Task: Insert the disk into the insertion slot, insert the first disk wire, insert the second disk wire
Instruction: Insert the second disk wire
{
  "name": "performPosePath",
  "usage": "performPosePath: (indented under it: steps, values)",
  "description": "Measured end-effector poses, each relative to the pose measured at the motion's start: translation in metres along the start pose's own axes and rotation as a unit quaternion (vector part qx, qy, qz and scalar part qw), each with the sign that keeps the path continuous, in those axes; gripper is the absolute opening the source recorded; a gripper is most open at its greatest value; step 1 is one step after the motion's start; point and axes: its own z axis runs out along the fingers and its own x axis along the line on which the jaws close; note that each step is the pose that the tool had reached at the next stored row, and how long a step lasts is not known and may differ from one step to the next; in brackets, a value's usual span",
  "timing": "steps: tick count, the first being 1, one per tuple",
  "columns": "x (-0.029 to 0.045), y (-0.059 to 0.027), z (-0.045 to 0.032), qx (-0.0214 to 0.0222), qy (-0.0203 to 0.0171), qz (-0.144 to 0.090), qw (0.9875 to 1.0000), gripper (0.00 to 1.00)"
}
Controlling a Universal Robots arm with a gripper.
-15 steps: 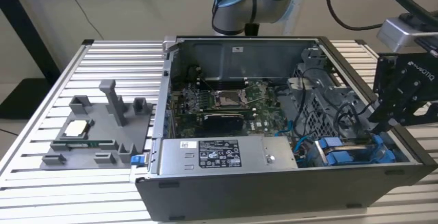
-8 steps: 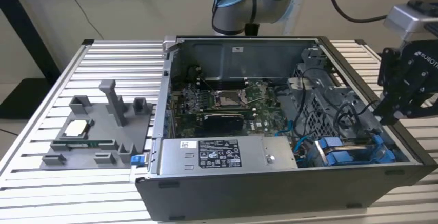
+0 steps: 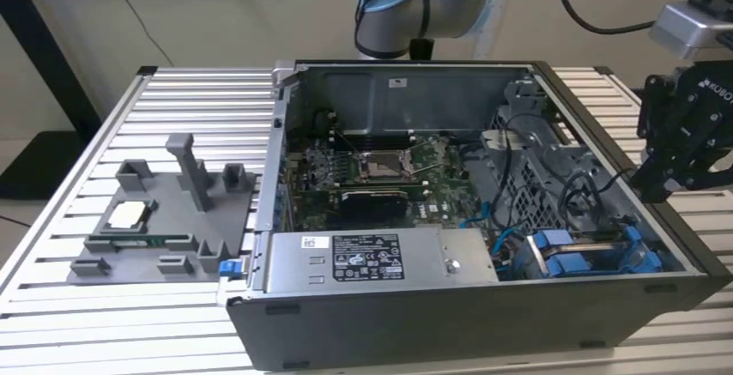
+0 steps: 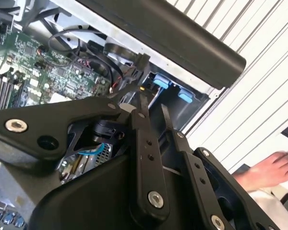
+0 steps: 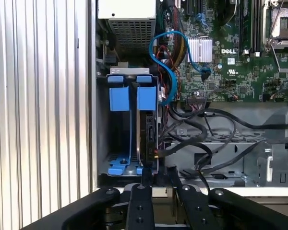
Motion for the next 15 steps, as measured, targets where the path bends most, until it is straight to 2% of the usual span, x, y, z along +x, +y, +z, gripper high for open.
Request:
performPosePath:
  steps: [5, 8, 15]
  values:
    - [-0.0059, -0.0094, -0.0003, -0.001, -0.001, 0.0, 1.0, 0.27]
    - [-0.0082, -0.0138, -0.0003, -0.002, -0.0028, 0.0, 1.0, 0.27]
    - [-0.0093, -0.0149, -0.0004, -0.0026, -0.0032, 0.0, 1.0, 0.27]
